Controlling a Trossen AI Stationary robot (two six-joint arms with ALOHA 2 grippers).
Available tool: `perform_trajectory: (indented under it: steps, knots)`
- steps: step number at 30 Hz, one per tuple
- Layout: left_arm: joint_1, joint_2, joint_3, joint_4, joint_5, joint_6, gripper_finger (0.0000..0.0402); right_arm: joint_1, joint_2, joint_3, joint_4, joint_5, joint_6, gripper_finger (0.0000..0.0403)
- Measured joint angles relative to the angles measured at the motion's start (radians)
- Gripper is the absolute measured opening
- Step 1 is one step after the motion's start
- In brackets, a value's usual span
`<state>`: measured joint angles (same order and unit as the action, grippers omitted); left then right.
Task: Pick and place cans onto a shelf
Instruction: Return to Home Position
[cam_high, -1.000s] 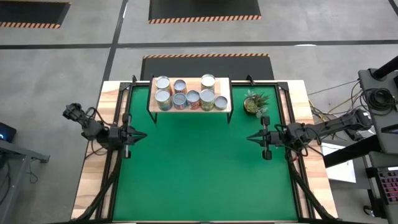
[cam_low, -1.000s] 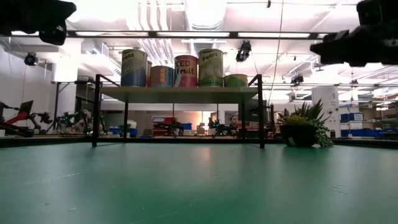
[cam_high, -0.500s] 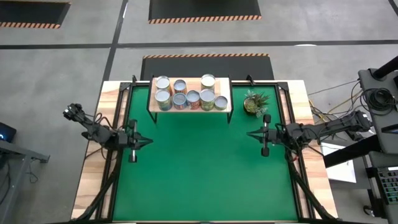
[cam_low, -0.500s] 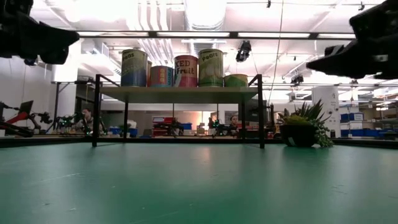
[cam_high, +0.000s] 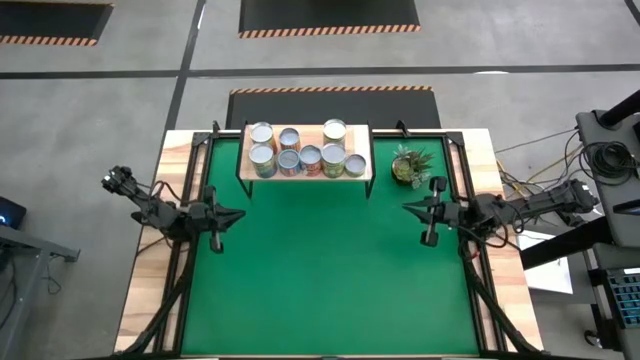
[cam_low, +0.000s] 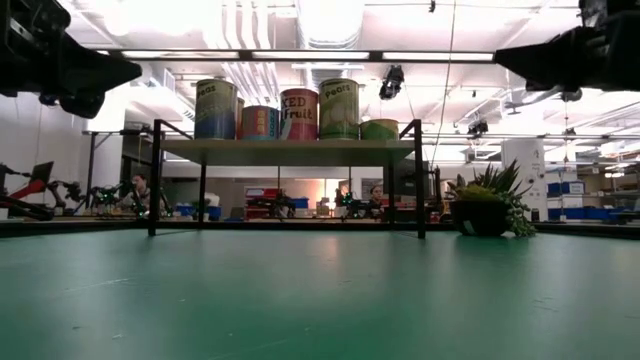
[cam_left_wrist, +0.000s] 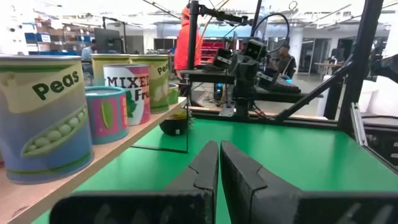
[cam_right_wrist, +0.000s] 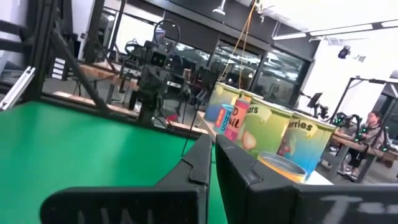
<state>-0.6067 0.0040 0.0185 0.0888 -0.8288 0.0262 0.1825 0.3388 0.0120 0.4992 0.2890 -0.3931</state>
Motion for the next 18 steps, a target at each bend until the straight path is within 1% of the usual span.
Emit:
perform_trajectory:
  steps: [15, 18]
  knots:
    - [0.000, 0.001, 0.000, 0.000, 0.000, -0.002, 0.0000, 0.000, 0.004, -0.001, -0.003, 0.000, 0.000, 0.0013]
    - [0.000, 0.001, 0.000, 0.000, 0.000, -0.002, 0.0000, 0.000, -0.022, -0.001, -0.025, 0.000, 0.000, 0.0013]
